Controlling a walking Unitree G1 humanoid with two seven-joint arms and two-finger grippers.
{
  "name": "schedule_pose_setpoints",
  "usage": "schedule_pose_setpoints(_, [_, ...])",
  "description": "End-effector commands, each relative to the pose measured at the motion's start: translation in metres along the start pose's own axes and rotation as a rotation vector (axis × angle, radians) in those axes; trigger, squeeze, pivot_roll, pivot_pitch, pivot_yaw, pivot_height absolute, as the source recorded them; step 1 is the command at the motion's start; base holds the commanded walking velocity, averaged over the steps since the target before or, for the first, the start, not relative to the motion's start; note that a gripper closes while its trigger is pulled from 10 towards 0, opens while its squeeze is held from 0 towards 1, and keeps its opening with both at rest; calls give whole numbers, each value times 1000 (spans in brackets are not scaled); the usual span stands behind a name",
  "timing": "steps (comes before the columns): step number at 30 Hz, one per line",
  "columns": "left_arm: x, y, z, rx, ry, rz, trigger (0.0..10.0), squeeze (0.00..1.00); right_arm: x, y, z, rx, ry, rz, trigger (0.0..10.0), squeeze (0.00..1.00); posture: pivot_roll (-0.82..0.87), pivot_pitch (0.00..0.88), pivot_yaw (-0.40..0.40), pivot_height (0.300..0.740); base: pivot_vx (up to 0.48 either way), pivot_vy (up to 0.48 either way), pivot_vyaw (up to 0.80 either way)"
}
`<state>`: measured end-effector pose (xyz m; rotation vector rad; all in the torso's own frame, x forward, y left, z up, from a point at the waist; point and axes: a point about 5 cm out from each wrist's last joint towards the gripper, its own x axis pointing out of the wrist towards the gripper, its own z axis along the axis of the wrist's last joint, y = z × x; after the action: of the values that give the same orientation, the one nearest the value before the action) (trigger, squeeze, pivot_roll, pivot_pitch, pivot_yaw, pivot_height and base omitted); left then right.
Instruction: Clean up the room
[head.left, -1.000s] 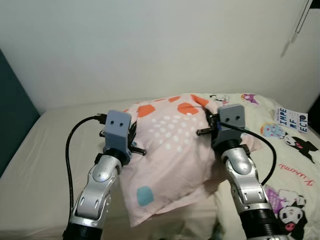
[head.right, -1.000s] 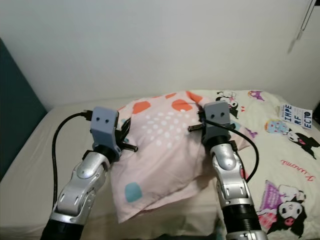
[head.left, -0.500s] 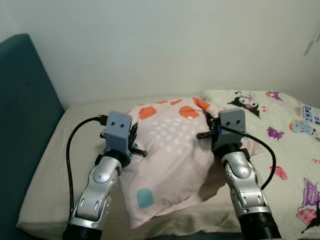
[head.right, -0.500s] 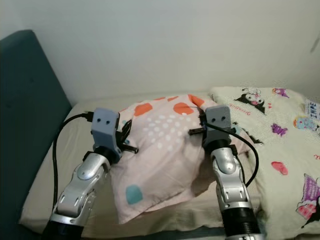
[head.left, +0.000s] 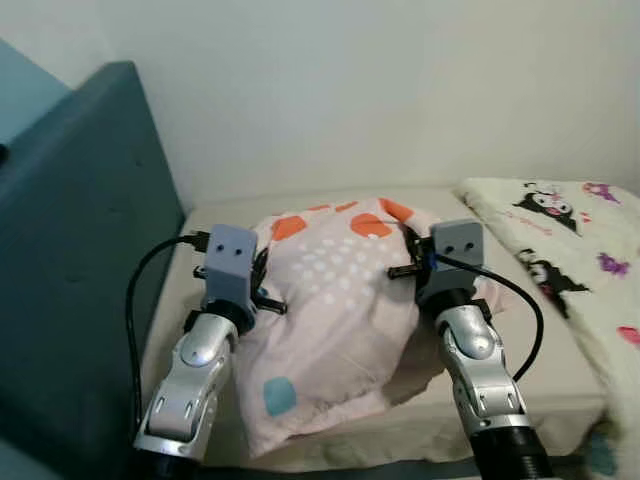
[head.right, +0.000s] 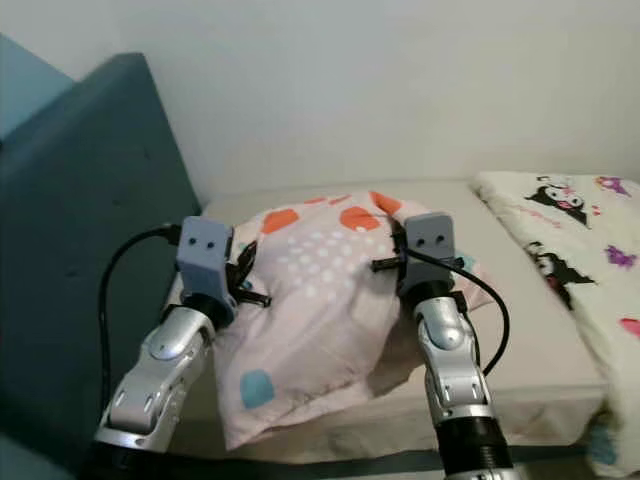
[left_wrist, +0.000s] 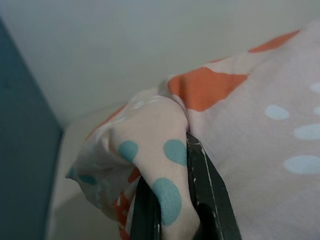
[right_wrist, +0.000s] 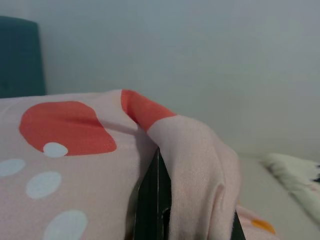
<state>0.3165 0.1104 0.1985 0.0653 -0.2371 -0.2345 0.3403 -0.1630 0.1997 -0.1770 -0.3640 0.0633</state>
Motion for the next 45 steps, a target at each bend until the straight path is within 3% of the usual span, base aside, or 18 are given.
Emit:
schedule_pose_setpoints(1, [-1, -2, 10, 33, -40, -7, 10000, 0, 1, -2, 10, 5, -64, -21, 10000, 0, 6, 98, 20, 740, 0, -480, 0])
schedule_pose_setpoints(8, [-1, -4, 10, 21, -39, -8, 10000, 0, 0, -4, 9, 5, -62, -27, 10000, 0, 7, 98, 23, 740, 0, -480, 0])
schedule_pose_setpoints(38, [-3, -9, 8, 54, -33, -25, 10000, 0, -10, -4, -2, 34, -13, -53, 10000, 0, 9, 92, 29, 740, 0, -26, 0])
schedule_pose_setpoints(45, [-4, -12, 8, 65, -41, -17, 10000, 0, -13, -3, -2, 9, -14, -55, 10000, 0, 0, 88, 28, 740, 0, -387, 779])
